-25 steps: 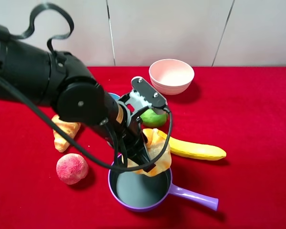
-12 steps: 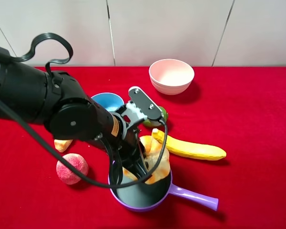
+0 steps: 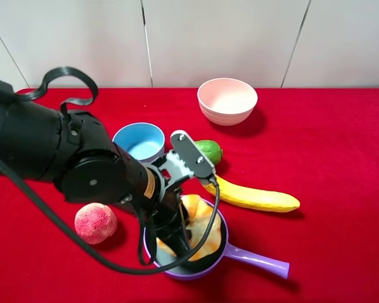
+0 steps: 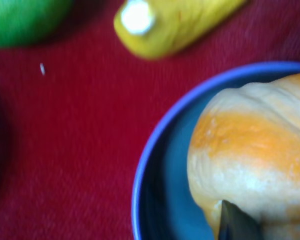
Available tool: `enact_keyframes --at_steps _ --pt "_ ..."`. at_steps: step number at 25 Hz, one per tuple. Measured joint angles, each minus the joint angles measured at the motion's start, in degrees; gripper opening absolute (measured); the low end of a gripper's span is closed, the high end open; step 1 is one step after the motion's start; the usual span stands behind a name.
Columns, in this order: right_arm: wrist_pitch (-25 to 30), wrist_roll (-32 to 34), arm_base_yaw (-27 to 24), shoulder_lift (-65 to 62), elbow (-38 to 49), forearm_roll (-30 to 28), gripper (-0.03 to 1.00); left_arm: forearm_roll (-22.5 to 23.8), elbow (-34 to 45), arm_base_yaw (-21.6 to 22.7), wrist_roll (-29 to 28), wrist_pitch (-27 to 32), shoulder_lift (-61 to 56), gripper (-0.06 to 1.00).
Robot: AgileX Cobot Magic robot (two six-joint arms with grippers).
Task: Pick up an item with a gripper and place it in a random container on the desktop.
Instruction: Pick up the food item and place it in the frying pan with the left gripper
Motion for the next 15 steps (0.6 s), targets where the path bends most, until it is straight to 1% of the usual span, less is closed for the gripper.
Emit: enact_keyframes --at_steps 10,15 --pt "0.0 0.0 0.0 0.0 0.0 0.0 0.69 0.0 0.9 0.0 0.0 -0.4 0.0 0.25" --pt "0.0 0.0 0.0 0.0 0.0 0.0 0.69 -1.3 0.9 0.0 -0.2 -0.4 0.0 0.25"
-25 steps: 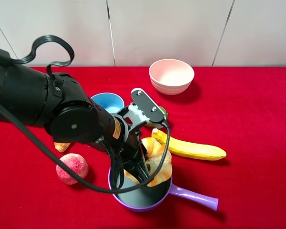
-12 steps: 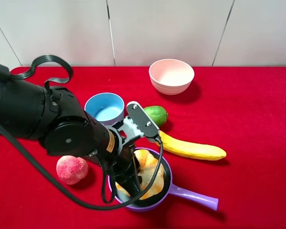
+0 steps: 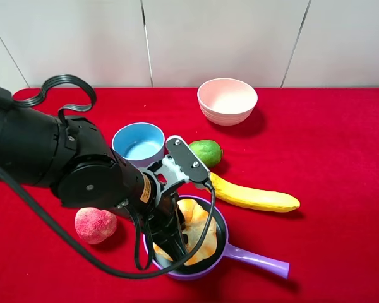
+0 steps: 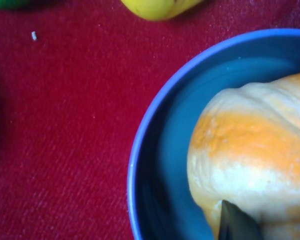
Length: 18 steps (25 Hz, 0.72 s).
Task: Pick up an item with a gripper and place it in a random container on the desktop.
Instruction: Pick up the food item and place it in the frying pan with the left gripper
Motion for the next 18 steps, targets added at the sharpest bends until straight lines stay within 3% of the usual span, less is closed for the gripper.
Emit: enact_keyframes --at_steps 15,18 --pt "0.0 0.0 0.0 0.0 0.0 0.0 0.69 0.0 0.0 0.0 0.0 0.0 0.0 0.25" --pt "0.0 0.0 0.0 0.0 0.0 0.0 0.69 0.0 0.0 0.0 0.0 0.0 0.0 0.31"
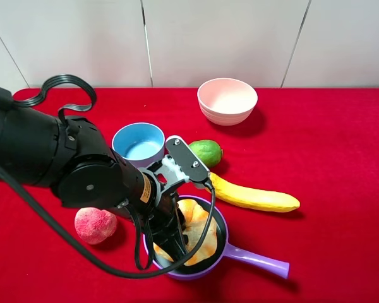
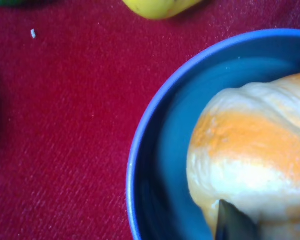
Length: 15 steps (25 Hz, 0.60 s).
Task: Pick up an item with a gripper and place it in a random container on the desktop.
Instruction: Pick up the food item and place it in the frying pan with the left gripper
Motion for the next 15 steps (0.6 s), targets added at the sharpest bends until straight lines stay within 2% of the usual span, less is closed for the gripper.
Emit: enact_keyframes --at_steps 5,12,15 --pt "0.0 0.0 0.0 0.0 0.0 0.0 0.69 0.0 0.0 0.0 0.8 0.1 0.0 0.46" --pt "0.0 0.0 0.0 0.0 0.0 0.0 0.69 0.0 0.0 0.0 2.7 0.1 0.0 0.86" --pt "0.0 0.0 0.0 0.0 0.0 0.0 0.69 0.0 0.0 0.0 2.8 0.1 0.0 0.96"
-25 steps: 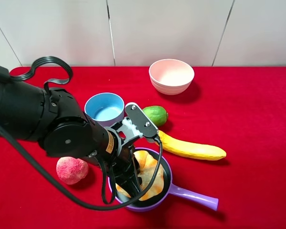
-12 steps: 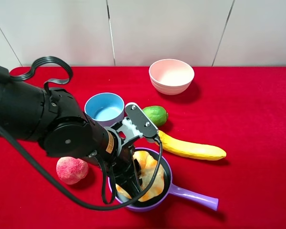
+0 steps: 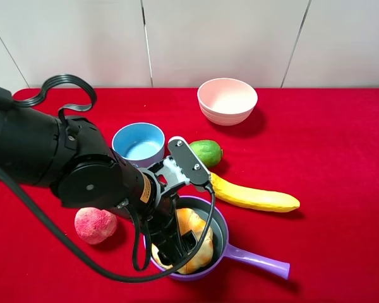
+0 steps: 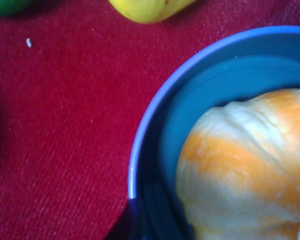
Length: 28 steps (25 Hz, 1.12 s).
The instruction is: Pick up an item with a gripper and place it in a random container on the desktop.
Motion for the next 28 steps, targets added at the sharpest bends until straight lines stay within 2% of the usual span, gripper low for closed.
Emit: enact_keyframes --at_steps 5,21,28 --pt "0.0 0.0 0.0 0.0 0.0 0.0 0.69 0.0 0.0 0.0 0.0 0.0 0.0 0.99" --pt "0.0 0.0 0.0 0.0 0.0 0.0 0.69 0.0 0.0 0.0 0.0 -1.3 0.0 0.99" --pt "0.0 0.0 0.0 0.0 0.0 0.0 0.69 -1.5 0.0 0.0 0.0 -2.0 -1.5 0.99"
